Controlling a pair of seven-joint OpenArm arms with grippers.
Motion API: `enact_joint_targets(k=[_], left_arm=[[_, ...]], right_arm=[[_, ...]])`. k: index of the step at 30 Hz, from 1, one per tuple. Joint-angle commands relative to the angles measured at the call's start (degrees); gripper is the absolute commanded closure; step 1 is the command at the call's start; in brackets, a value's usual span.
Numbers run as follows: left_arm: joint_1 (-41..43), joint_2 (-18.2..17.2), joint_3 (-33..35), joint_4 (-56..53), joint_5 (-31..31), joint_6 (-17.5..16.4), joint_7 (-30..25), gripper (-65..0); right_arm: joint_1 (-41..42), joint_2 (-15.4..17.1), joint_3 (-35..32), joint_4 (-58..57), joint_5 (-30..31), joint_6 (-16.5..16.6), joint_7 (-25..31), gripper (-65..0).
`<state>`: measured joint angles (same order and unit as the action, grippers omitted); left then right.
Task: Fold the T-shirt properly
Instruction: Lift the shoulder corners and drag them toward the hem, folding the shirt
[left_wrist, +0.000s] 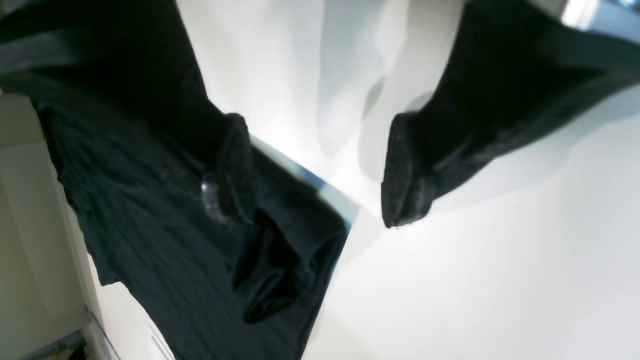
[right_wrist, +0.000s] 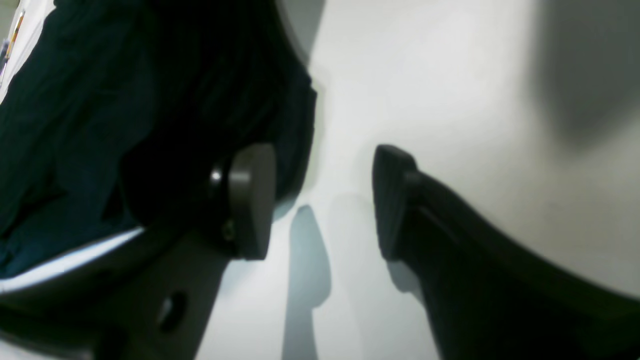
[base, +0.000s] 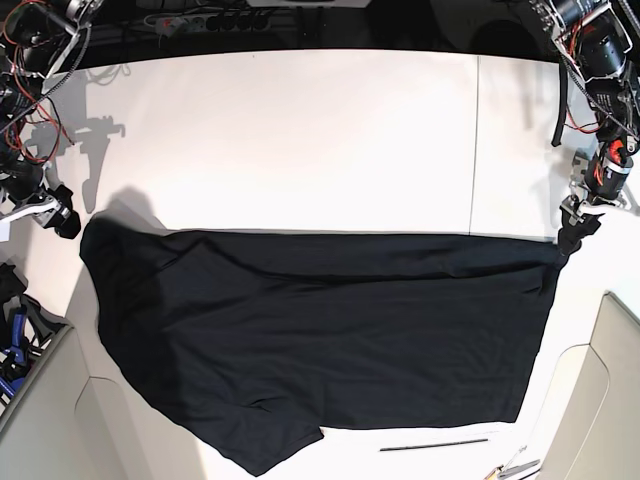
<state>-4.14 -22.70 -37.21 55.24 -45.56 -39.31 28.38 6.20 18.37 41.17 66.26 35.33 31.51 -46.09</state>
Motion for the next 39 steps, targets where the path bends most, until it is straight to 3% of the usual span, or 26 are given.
enact_joint_targets(k=[1, 6, 17, 19, 22, 25, 27, 31, 36, 39], left_arm=[[-0.79, -0.94, 0.42, 0.92, 0.26, -0.69, -1.99, -42.8], [-1.16, -0.94, 6.01, 0.92, 4.31, -0.69, -6.99, -42.8], [-4.96, 0.98, 9.57, 0.92, 5.84, 0.13, -7.15, -42.2], [-5.11, 0.94, 9.57, 0.92, 6.43, 0.13, -7.15, -36.5], [-5.05, 0.98, 9.57, 0.92, 7.15, 0.11, -7.15, -21.1], [-5.07, 0.96, 9.57, 0.92, 7.28, 0.11, -7.19, -9.7], [-5.07, 0.94, 9.57, 0.92, 7.28, 0.09, -7.13, 0.0], [-5.09, 0.94, 9.57, 0.92, 7.26, 0.09, -6.45, 0.0], [-5.05, 0.46, 9.55, 0.96, 5.14, -0.69, -4.09, 0.0], [-4.87, -0.48, 9.55, 1.14, 0.66, -0.69, -0.48, 0.0]], right_arm=[[0.76, 0.96, 0.13, 0.85, 1.05, 0.17, 1.36, -31.2], [0.79, -0.24, -2.01, 0.79, 0.57, 0.15, 3.50, -31.2], [1.70, -4.33, -6.82, 0.76, -1.05, 0.20, 6.86, -31.2], [2.36, -4.90, -6.86, 0.76, -1.11, 0.22, 6.88, -31.2], [3.48, -5.07, -7.19, 0.74, -1.68, 0.20, 7.13, -31.2], [4.50, -5.05, -7.74, 0.74, -2.58, 0.22, 7.54, -30.8], [4.92, -5.07, -8.76, 0.68, -3.93, 0.20, 7.56, -23.7], [4.87, -5.07, -11.69, 0.68, -8.59, 0.20, 8.81, 0.0], [4.87, -5.05, -12.20, 0.72, -10.88, 0.22, 8.22, 0.0], [4.70, -5.03, -10.73, 1.20, -9.29, 0.24, 4.66, 0.0]])
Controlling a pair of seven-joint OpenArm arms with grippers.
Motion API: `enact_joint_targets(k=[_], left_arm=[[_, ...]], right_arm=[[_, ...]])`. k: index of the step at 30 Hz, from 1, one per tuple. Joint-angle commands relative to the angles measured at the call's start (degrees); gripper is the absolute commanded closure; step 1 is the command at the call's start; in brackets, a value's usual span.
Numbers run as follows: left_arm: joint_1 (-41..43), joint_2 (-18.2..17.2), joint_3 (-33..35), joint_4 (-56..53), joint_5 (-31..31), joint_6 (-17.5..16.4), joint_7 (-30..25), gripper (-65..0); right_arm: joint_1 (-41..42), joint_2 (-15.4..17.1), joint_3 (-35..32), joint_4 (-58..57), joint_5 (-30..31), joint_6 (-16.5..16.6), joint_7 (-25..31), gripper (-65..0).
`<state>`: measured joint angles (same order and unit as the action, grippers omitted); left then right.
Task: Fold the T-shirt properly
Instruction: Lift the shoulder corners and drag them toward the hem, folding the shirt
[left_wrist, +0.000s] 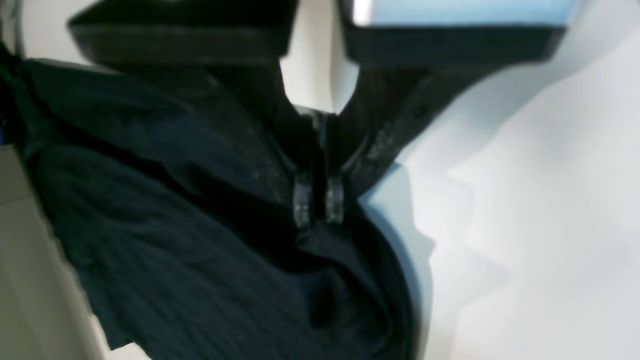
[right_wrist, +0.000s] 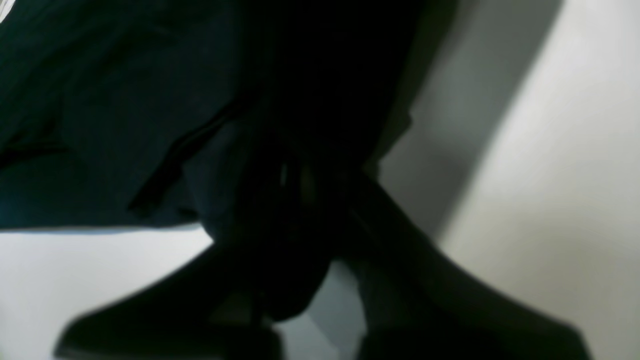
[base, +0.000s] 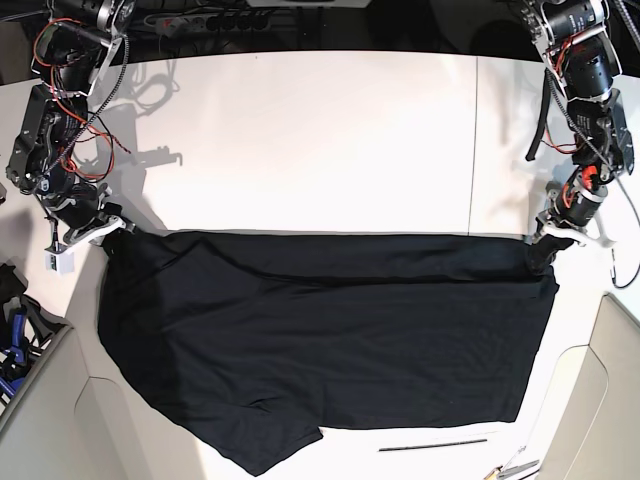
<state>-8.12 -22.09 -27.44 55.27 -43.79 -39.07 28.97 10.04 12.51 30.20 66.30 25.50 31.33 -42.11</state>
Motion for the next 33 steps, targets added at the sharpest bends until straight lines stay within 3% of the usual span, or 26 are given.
enact_joint_targets(k=[1, 3, 7, 14, 28, 33], left_arm=[[-0.57, -1.53, -0.22, 1.38, -2.40, -0.93, 0.33, 0.0], [0.50, -2.34, -0.33, 2.38, -4.39, -0.93, 2.40, 0.0], [4.28, -3.67, -0.39, 6.49, -9.05, -0.93, 7.26, 0.0], [14.45, -3.61, -2.73, 18.25, -14.97, -0.93, 10.40, 0.0], [34.80, -2.19, -11.26, 26.25, -26.84, -0.93, 15.93, 0.0], [39.65, -2.05, -11.69, 28.87, -27.69, -0.93, 16.55, 0.0]], right_arm=[[0.63, 0.83, 1.20, 1.44, 1.75, 0.50, -1.25, 0.0], [-0.44, 0.98, 3.58, 2.21, 5.27, 1.53, -4.46, 0.0], [-4.35, 1.14, 7.72, 4.81, 11.21, 1.95, -5.75, 0.0], [-12.66, 1.46, 11.30, 12.87, 19.17, 2.38, -10.19, 0.0], [-28.09, 2.03, 13.88, 23.71, 22.36, 2.38, -13.75, 0.0], [-29.97, 2.03, 17.57, 23.76, 22.53, 2.36, -14.23, 0.0]])
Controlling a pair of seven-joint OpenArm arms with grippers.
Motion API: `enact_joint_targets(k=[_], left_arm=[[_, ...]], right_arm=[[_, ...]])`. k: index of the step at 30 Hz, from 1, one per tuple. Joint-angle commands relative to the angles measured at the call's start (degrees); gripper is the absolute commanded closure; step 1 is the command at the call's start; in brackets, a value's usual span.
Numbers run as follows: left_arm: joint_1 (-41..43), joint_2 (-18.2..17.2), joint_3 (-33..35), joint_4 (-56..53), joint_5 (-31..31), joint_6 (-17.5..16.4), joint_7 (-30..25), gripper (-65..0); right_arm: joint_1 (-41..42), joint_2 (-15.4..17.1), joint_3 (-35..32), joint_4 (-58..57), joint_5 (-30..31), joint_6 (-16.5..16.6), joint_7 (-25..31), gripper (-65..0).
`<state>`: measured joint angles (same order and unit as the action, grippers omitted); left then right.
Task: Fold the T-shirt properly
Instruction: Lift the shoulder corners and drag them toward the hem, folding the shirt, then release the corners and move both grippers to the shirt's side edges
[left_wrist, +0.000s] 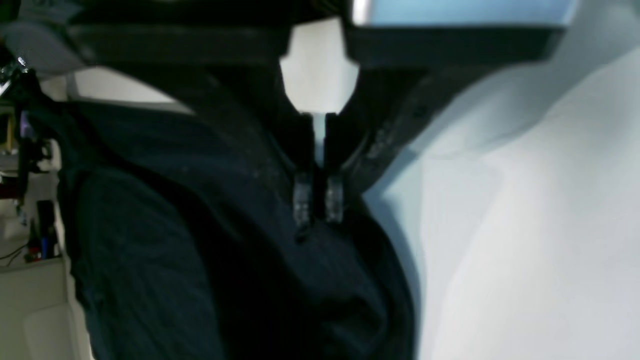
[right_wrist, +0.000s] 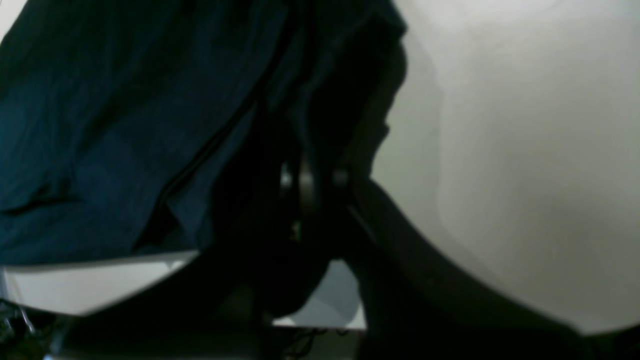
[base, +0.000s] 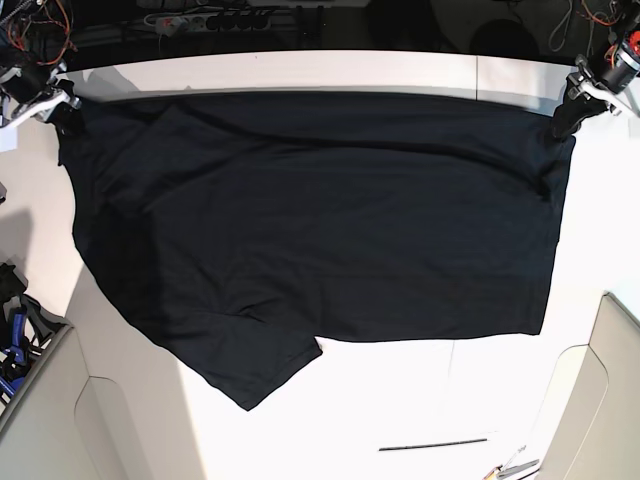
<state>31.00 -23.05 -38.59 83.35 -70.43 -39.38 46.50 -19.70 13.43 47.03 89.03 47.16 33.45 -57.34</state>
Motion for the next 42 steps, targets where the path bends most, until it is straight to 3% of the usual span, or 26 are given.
enact_joint_targets(k=[1, 9, 11, 14, 16, 23, 29, 32, 35, 42], left_arm=[[0.96, -0.96, -0.55, 1.09, -1.07, -0.62, -0.96, 0.0], [1.64, 0.81, -0.55, 1.73, -3.10, -0.62, 1.31, 0.0], [1.55, 0.81, -0.55, 1.73, -3.10, -0.62, 1.33, -6.0], [1.53, 0.79, -0.55, 1.75, -3.32, -0.62, 1.33, -18.5], [1.53, 0.81, -0.94, 1.75, -4.37, -0.62, 1.36, -23.5], [1.49, 0.79, -9.46, 4.00, -5.22, -0.62, 1.33, -24.1], [-0.37, -0.46, -12.22, 6.38, -3.74, -0.62, -0.09, -24.2], [-2.67, -1.16, -12.07, 6.38, 1.01, -0.62, -2.95, -31.1], [-5.44, -2.27, -11.41, 6.36, 5.46, -0.62, -6.69, -37.4], [-14.23, -5.88, -2.62, 4.85, 16.33, -0.62, -9.99, -37.4]], right_arm=[[-0.17, 1.07, 1.68, 1.03, 0.87, 0.26, 0.44, 0.0], [-0.17, 1.01, 5.62, 0.98, 1.29, 0.20, -1.33, 0.0], [-0.17, 0.98, 5.62, 0.98, 1.31, 0.17, -1.44, 0.0], [-0.15, 1.03, 5.64, 0.98, 1.31, -0.20, -1.36, -24.1], [-0.13, 1.05, 5.75, 1.03, 1.33, -0.22, -1.20, -33.3], [0.98, 1.90, 11.30, 1.25, 3.32, -0.22, 0.22, -34.1], [5.84, 6.34, 12.81, 1.22, 2.69, -0.22, 2.78, -34.1], [10.03, 8.31, 12.37, 1.09, 0.00, -0.24, 4.50, -34.1], [14.14, 10.10, 9.94, -0.07, -1.36, -0.24, 6.25, -34.1], [27.10, 12.94, -2.21, -10.08, -10.14, -0.26, 11.89, -34.1]])
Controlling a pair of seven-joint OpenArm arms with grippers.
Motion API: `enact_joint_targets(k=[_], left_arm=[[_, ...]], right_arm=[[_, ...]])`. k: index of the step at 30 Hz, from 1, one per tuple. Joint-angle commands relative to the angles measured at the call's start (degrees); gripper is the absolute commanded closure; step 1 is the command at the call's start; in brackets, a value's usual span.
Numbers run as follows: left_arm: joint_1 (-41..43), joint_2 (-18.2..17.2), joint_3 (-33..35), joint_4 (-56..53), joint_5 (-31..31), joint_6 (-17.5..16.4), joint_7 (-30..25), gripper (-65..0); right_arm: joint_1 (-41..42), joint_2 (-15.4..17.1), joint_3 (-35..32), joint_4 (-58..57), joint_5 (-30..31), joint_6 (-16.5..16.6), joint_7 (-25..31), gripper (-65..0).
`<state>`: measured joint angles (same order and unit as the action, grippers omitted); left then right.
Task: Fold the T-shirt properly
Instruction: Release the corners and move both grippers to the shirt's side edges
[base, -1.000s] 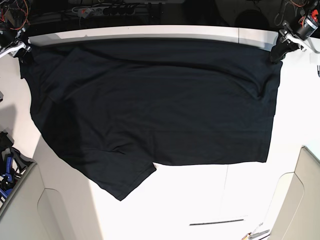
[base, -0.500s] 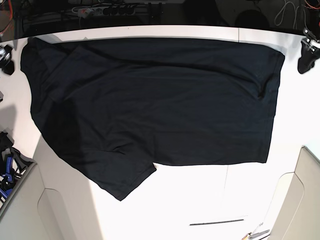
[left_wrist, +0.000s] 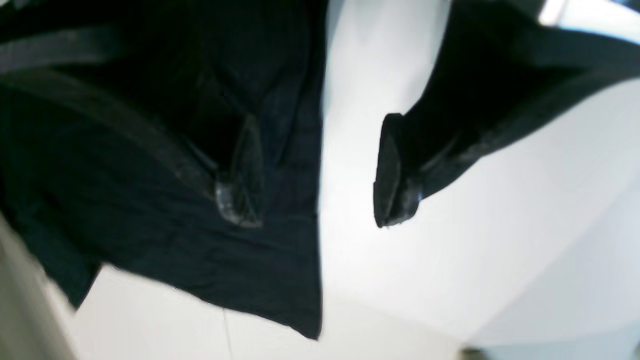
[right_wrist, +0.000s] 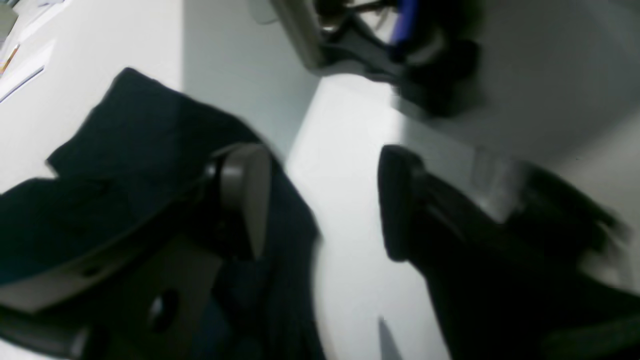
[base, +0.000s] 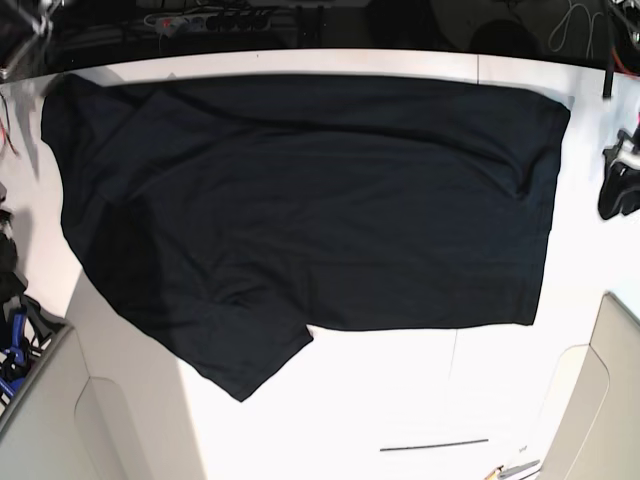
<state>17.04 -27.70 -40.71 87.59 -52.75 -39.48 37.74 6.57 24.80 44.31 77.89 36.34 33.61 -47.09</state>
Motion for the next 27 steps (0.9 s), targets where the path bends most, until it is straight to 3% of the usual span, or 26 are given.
enact_joint_targets(k=[1, 6, 13, 20, 23, 27], left_arm=[[-1.92, -1.62, 1.22, -0.02, 0.90, -0.52, -1.86, -37.4], [-11.15, -3.98, 9.29, -6.88, 9.81, -0.50, -7.78, -37.4], [-27.15, -6.58, 18.73, -23.98, 15.54, 1.38, -9.46, -37.4], [-38.99, -6.73, 23.30, -45.97, 18.32, 1.36, -13.73, -37.3], [-41.70, -6.62, 25.07, -51.23, 18.36, 1.33, -15.69, -37.2], [-43.89, -5.79, 28.61, -54.69, 18.34, 1.36, -15.89, -37.1]], right_arm=[[3.06, 1.86, -1.22, -1.42, -0.26, -0.42, 2.21, -34.1], [13.94, 2.14, -9.14, -14.99, -4.98, -0.42, 5.66, -34.1], [23.85, 1.99, -17.75, -30.77, -9.05, -0.85, 12.55, -34.1], [24.57, 2.01, -19.54, -40.48, -13.44, -1.29, 18.23, -37.1], [24.15, 2.01, -19.54, -43.98, -13.42, -1.27, 20.17, -41.0], [24.20, 1.57, -19.54, -46.29, -13.33, -1.22, 20.39, -41.2]])
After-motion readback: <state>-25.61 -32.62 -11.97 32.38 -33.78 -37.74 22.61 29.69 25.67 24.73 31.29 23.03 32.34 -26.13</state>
